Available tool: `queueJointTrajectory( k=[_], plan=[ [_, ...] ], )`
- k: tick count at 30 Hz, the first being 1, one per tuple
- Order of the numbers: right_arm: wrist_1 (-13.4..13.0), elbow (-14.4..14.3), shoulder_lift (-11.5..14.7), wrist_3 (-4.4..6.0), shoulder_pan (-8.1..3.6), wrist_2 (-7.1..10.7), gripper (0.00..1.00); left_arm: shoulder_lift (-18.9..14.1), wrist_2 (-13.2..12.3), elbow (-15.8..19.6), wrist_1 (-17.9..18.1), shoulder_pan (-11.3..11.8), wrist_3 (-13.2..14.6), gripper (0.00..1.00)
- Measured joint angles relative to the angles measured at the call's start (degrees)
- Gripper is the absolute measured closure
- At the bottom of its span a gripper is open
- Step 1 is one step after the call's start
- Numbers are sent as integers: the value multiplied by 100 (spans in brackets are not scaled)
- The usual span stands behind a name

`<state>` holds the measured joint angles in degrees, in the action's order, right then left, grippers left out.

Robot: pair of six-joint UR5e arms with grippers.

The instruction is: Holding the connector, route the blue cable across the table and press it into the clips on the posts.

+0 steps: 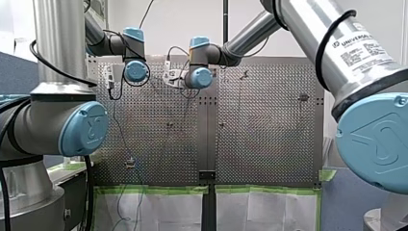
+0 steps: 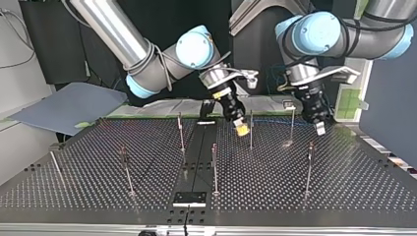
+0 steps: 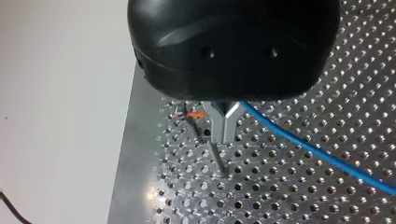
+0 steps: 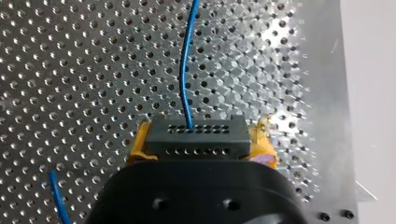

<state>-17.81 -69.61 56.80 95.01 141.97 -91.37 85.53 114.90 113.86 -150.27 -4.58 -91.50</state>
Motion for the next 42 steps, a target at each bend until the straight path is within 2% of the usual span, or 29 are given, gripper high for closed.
queueJointTrajectory(
  k=[13, 24, 32, 42],
  plan=[
    [409, 612, -99, 11, -10, 25, 100, 136, -346, -51, 48, 251, -41, 100],
    [487, 1138, -167, 11, -24, 31, 100, 158, -572, -202, 111, 483, -204, 100],
    [501, 1520, -217, 12, -49, 31, 100, 191, -852, -286, 116, 647, -236, 100],
    [671, 2033, -504, 52, -17, 13, 100, 314, -1020, -303, 134, 795, -268, 100]
  ],
)
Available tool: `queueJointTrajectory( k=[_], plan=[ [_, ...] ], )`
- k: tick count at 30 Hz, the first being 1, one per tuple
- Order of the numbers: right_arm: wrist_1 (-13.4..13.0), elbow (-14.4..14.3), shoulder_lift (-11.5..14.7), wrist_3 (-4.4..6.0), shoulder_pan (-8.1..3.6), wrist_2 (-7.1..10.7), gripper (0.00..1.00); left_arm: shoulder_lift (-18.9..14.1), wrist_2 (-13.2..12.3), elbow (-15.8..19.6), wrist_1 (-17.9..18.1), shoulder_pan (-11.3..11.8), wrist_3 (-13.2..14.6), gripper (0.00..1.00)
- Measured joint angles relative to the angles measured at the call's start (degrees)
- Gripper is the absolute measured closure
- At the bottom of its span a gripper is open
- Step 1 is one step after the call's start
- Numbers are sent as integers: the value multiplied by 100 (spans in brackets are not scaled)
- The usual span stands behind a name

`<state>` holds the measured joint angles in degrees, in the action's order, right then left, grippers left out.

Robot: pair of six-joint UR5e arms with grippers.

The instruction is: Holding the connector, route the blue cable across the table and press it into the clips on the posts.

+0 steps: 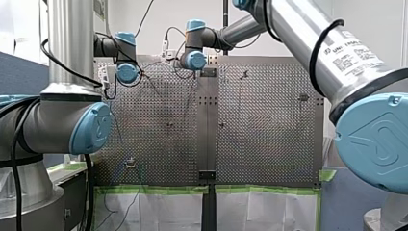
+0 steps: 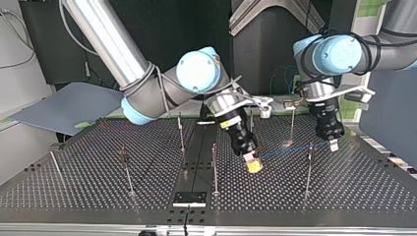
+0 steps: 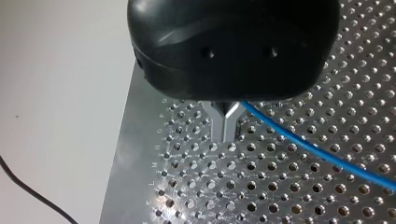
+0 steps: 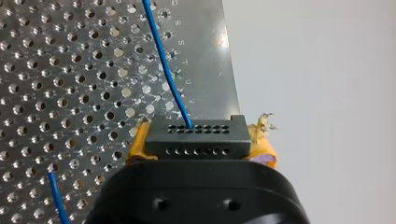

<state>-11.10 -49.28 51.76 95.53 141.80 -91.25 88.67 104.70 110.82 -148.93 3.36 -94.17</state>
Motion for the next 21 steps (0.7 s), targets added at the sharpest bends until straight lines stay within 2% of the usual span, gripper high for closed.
queueJointTrajectory(
  k=[6, 16, 21],
  plan=[
    [18, 205, -129, 2, 19, 9, 100, 44, -207, -9, 91, 110, -31, 100],
    [126, 228, -301, 7, 57, 3, 100, 275, -383, -69, 123, 257, -38, 100],
    [129, 229, -313, 87, 35, 8, 100, 290, -473, -158, 170, 324, -72, 100]
  ],
)
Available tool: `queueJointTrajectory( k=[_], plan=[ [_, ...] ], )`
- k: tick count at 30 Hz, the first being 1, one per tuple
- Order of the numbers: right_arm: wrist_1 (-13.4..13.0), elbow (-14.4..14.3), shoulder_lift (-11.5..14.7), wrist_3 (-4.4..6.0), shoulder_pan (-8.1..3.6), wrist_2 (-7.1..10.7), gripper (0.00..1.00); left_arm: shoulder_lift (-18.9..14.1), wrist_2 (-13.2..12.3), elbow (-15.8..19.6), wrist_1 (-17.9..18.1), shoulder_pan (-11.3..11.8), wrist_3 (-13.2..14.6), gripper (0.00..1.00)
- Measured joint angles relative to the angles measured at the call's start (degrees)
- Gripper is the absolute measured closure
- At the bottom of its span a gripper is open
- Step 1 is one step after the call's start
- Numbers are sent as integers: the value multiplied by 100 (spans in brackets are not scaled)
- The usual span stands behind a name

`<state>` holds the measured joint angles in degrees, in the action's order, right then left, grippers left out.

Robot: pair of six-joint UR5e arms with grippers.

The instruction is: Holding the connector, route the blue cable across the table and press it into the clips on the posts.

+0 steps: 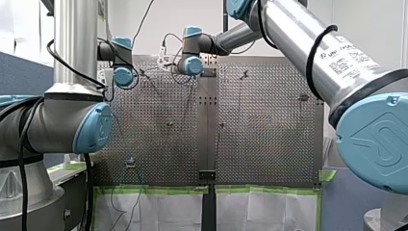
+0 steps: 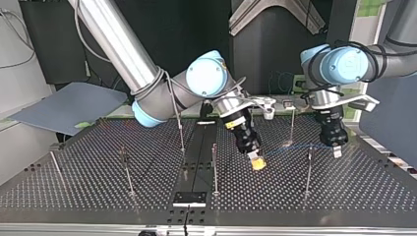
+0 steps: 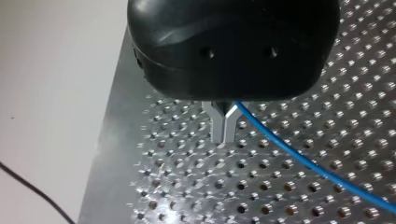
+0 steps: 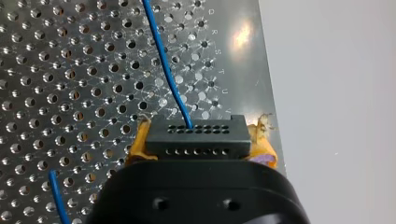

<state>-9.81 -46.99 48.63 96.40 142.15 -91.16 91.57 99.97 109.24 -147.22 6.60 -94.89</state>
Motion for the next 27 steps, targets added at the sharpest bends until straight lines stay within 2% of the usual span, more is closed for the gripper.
queueJointTrajectory(
  k=[8, 15, 24, 26, 27],
  plan=[
    [-30, 0, -13, 39, -33, -7, 100, 270, -177, -242, 27, 87, -83, 100],
    [-112, 0, -28, 46, -148, 36, 100, 398, -229, -329, 53, 154, -123, 100],
    [-126, 0, -68, 53, -257, 42, 100, 783, -542, -574, 179, 245, -250, 100],
    [-127, 0, -93, 53, -268, 47, 100, 816, -552, -581, 191, 249, -276, 82],
    [-126, 0, -111, 54, -273, 50, 100, 824, -548, -581, 190, 249, -292, 82]
  ],
)
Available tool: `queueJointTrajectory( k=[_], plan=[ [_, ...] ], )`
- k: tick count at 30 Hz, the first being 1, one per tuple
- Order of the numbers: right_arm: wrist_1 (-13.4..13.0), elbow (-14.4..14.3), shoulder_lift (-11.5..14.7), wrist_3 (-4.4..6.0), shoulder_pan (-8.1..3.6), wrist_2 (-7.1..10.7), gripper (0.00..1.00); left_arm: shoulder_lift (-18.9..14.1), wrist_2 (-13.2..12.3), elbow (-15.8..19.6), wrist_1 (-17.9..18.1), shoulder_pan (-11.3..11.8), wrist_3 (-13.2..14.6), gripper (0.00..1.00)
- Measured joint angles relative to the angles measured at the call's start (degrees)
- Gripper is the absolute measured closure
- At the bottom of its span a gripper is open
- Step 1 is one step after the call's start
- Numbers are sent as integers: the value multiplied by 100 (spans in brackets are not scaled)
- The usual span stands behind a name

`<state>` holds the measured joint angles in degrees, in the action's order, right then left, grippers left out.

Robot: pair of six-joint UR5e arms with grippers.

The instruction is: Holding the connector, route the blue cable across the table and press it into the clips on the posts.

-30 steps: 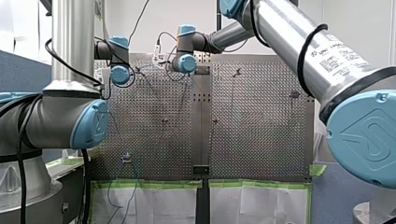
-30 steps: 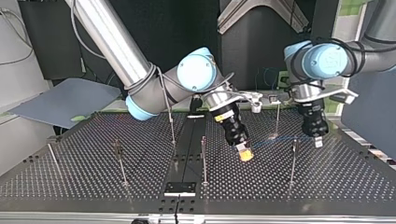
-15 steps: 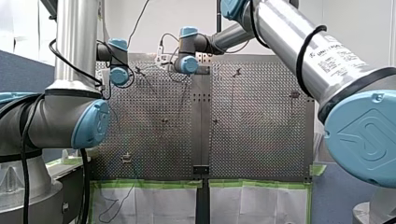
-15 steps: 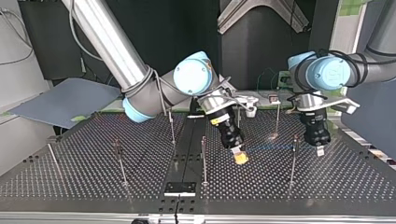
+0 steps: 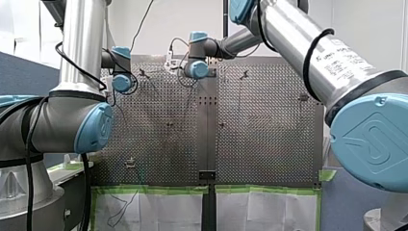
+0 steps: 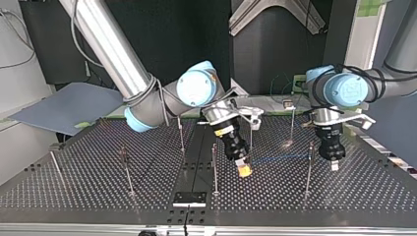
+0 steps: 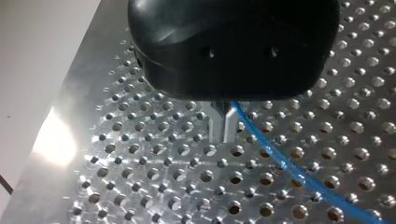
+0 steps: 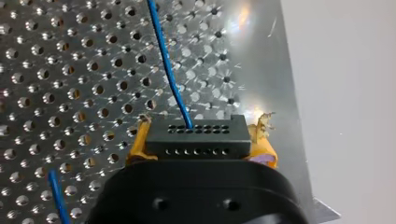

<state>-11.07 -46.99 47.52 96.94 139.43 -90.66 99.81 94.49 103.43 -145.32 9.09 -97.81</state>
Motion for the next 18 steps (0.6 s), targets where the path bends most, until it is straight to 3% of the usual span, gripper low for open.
queueJointTrajectory(
  k=[2, 3, 4, 5, 6, 7, 18],
  plan=[
    [2, 0, -24, 1, -4, 2, 100, 9, 28, 0, -9, 1, -49, 51],
    [2, 0, -38, 0, -5, 3, 100, 10, 50, 0, -17, 1, -70, 51],
    [3, 0, -47, 0, -5, 3, 100, 10, 75, 0, -31, 1, -88, 25],
    [4, 0, -54, 0, -5, 4, 100, 8, 114, 0, -59, 1, -105, 7],
    [5, 0, -60, 1, -6, 4, 100, 8, 148, 0, -86, 0, -111, 7],
    [5, 0, -65, 1, -6, 4, 100, 7, 195, 1, -127, -5, -114, 0],
    [49, 0, -296, -6, 5, -5, 100, -8, 704, 128, -661, -123, -158, 0]
  ],
)
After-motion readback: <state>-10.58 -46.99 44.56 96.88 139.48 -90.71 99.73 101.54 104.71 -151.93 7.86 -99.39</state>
